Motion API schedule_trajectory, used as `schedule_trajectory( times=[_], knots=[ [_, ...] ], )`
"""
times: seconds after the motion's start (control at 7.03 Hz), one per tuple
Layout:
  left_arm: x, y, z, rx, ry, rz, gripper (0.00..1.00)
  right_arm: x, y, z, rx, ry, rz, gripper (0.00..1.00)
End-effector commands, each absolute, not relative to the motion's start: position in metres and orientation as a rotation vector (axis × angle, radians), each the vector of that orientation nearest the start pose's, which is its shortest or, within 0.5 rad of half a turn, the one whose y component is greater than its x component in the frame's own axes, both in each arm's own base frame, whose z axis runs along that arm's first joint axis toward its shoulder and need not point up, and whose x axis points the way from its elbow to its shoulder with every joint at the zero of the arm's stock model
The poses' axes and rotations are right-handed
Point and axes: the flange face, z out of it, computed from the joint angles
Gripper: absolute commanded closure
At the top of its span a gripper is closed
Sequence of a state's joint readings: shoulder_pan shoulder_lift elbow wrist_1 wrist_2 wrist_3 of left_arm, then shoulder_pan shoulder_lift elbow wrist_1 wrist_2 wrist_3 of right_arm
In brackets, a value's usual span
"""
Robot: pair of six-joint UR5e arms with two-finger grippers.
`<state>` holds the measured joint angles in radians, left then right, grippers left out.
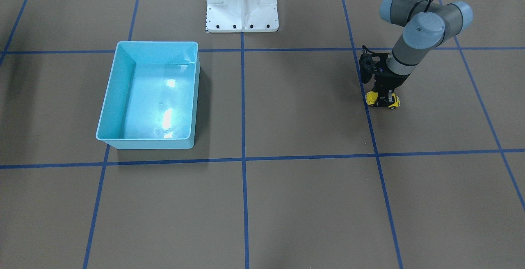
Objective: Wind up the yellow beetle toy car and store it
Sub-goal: 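Drag the held car backward along the table with the left gripper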
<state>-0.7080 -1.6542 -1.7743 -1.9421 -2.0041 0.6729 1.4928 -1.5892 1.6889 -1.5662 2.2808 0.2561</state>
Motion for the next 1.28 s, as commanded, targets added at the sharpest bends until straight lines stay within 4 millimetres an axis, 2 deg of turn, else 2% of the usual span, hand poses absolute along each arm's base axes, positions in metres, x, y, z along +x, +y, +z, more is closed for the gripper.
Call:
schedule_trajectory(
  times=[0.0,0.43,1.14],
  knots=[
    [0.347,-0.420,0.496,0.685,0.533,1.595,1.00,0.030,-0.493,0.613,-0.020,-0.717,0.133,0.00],
    [0.339,-0.425,0.503,0.695,0.520,1.606,1.00,0.030,-0.493,0.613,-0.020,-0.718,0.133,0.00],
    [0.321,-0.414,0.527,0.695,0.516,1.613,1.00,0.030,-0.493,0.613,-0.019,-0.718,0.132,0.00]
  ],
)
